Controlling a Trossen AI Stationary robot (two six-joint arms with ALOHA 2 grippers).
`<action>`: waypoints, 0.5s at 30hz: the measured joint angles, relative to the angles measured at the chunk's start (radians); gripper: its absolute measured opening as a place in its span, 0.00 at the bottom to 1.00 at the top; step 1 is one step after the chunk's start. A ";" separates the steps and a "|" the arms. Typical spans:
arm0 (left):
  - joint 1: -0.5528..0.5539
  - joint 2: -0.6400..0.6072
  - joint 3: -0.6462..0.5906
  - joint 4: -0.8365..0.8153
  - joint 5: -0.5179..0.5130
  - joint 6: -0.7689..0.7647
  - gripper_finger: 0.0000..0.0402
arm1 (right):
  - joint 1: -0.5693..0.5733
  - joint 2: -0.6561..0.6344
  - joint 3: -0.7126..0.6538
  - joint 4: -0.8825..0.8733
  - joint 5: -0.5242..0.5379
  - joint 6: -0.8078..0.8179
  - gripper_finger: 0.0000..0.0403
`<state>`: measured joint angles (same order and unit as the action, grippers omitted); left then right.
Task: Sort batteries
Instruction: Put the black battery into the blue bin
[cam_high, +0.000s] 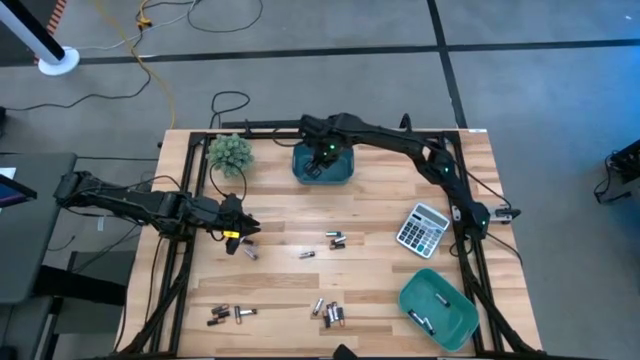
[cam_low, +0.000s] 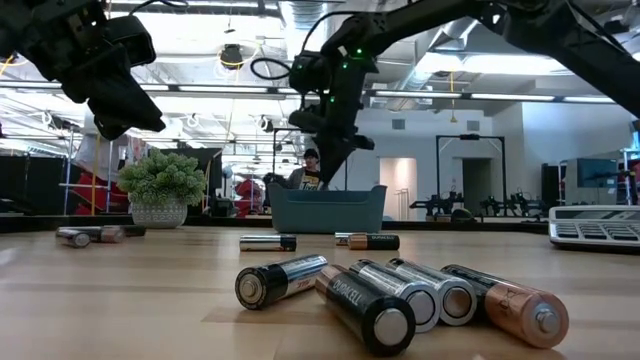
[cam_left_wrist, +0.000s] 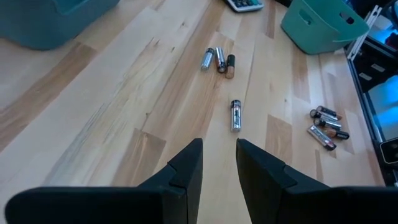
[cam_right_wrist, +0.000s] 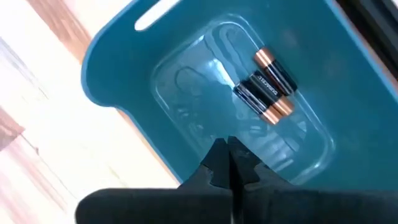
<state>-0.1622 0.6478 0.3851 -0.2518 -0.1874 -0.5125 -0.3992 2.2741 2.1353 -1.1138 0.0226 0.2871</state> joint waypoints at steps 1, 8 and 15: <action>0.000 0.000 0.000 0.001 0.000 0.000 0.23 | 0.000 -0.002 0.000 0.001 0.000 0.000 0.00; 0.000 0.000 0.000 -0.004 0.000 0.000 0.23 | -0.001 -0.026 0.000 -0.007 0.000 0.011 0.00; 0.000 0.000 0.000 -0.006 0.000 0.012 0.23 | 0.005 -0.074 -0.001 -0.008 0.001 0.017 0.00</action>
<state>-0.1620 0.6479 0.3855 -0.2577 -0.1875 -0.5005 -0.3947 2.1999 2.1345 -1.1217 0.0231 0.3042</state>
